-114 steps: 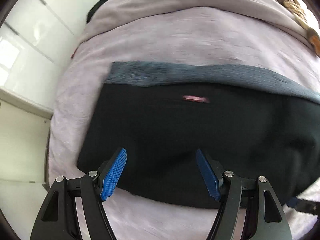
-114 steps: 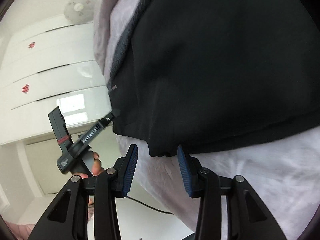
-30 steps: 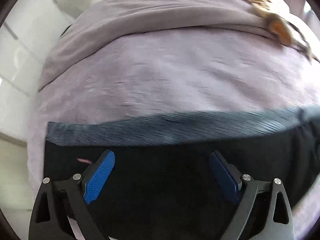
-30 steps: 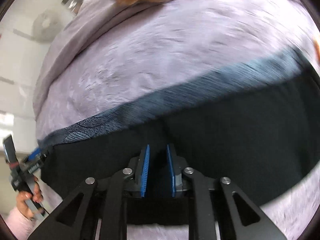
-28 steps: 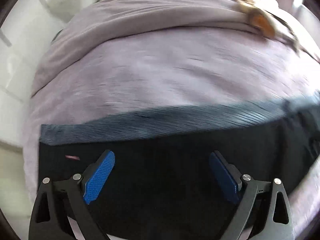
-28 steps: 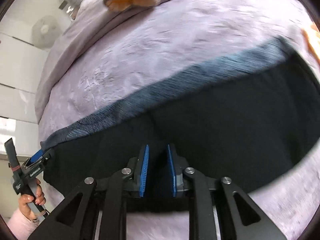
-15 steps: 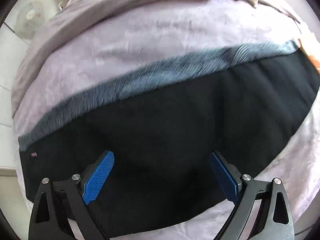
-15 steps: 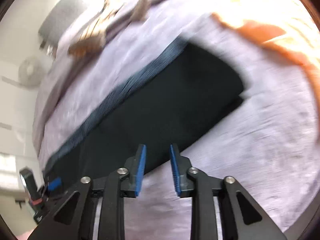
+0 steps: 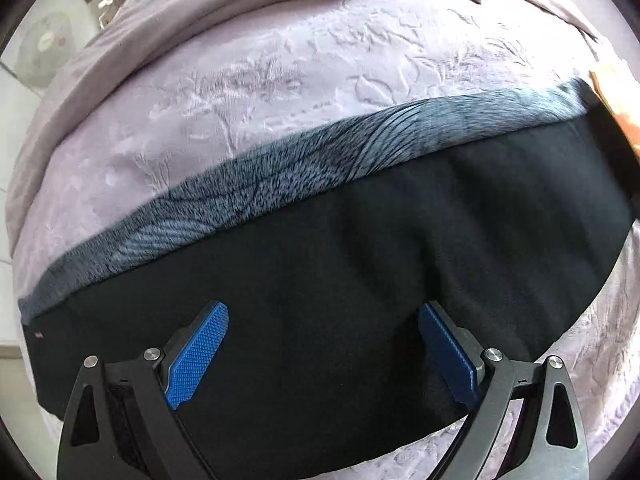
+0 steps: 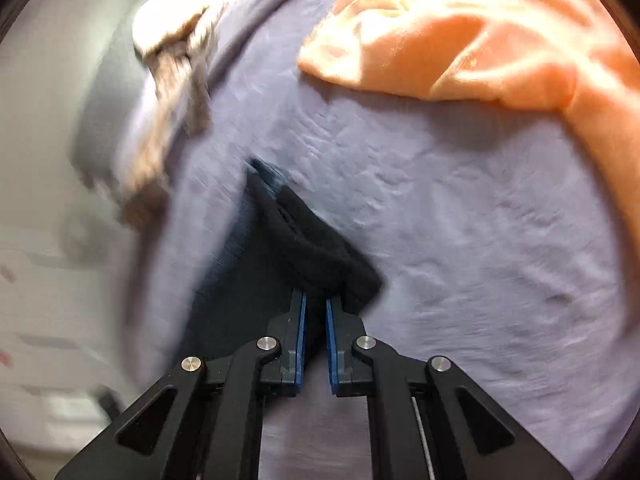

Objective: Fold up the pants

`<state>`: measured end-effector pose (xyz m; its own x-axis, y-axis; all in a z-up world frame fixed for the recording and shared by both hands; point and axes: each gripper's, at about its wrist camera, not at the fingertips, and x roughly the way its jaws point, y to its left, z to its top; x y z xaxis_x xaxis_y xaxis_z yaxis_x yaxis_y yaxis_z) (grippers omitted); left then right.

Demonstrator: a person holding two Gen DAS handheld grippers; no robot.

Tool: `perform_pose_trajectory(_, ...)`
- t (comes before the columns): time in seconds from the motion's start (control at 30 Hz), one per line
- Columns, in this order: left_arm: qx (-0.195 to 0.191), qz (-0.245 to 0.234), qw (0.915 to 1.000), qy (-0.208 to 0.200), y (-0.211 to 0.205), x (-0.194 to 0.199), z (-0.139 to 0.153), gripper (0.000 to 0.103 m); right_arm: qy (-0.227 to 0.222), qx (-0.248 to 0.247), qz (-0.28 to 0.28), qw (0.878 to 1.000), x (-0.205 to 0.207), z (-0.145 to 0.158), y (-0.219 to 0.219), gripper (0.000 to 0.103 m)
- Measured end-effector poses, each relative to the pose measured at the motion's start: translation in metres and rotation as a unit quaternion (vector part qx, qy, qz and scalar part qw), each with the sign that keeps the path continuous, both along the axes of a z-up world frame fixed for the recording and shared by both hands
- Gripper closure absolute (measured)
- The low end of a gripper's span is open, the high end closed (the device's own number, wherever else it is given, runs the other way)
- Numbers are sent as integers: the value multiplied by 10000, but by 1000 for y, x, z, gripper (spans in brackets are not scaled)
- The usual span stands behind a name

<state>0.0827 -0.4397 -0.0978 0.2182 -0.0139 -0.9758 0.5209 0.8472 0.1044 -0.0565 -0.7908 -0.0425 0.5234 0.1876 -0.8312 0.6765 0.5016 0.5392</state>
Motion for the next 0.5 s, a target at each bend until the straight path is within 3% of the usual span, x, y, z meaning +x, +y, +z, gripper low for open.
perform_pose_trajectory(0.03, 1, 36, 10000, 28, 0, 0, 0, 6, 214, -44, 105, 9997, 0, -7, 1, 93)
perform_pose_trajectory(0.1, 68, 87, 9999, 47, -1, 1, 5, 6, 227, 69, -75, 9997, -7, -11, 0, 90)
perform_pose_trajectory(0.2, -126, 173, 9996, -199, -5, 10, 25, 6, -30, -394, -231, 9990, -10, 20, 4, 83)
perform_pose_trajectory(0.33, -234, 448, 9974, -513, -17, 40, 40, 6, -385, -1061, 661, 9914, 37, 55, 16, 79)
perform_pose_trajectory(0.5, 18, 1013, 9941, -383, -11, 77, 11, 6, -80, -975, 1514, 9836, 115, 23, 23, 78)
